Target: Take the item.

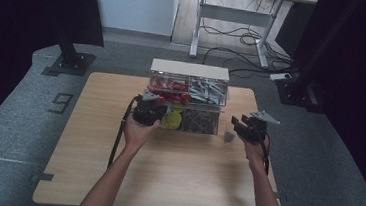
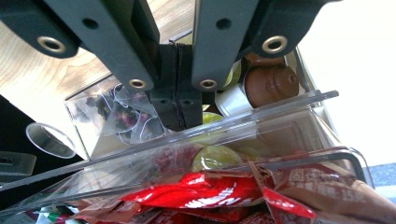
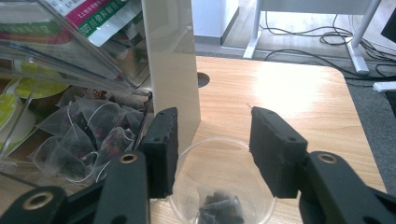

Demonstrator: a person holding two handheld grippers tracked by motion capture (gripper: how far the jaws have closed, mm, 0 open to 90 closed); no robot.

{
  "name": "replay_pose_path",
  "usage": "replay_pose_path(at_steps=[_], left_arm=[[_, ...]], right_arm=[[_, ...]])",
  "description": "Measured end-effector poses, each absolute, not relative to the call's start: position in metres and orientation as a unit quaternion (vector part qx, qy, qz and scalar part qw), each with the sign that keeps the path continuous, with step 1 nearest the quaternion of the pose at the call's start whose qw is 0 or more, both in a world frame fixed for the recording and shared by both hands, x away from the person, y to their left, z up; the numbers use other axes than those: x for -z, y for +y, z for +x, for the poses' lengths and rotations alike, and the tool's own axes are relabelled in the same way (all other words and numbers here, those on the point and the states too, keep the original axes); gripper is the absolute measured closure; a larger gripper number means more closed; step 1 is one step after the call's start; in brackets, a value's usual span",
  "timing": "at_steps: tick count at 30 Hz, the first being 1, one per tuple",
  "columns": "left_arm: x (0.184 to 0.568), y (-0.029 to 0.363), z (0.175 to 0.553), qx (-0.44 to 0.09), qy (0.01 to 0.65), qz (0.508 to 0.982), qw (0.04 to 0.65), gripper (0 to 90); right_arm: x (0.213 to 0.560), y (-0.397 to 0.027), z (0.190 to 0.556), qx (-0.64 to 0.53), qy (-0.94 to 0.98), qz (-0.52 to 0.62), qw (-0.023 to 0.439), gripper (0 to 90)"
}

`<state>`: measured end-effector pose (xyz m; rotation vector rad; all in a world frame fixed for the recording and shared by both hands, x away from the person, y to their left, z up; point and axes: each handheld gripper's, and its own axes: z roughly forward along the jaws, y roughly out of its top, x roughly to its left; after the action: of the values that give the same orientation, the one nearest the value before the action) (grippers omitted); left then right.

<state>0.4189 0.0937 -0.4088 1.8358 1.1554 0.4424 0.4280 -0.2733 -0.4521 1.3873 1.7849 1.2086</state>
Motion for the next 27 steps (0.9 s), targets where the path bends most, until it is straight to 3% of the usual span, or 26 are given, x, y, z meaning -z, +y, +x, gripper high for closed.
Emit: replay_pose_path(at_steps=[27], left_arm=[[0.411, 0.091, 0.418, -0.177, 0.466, 0.741, 0.450, 90.0]], right_arm=[[0.463, -0.280, 0.377, -0.504, 0.655, 0.496, 0.267, 49.7]])
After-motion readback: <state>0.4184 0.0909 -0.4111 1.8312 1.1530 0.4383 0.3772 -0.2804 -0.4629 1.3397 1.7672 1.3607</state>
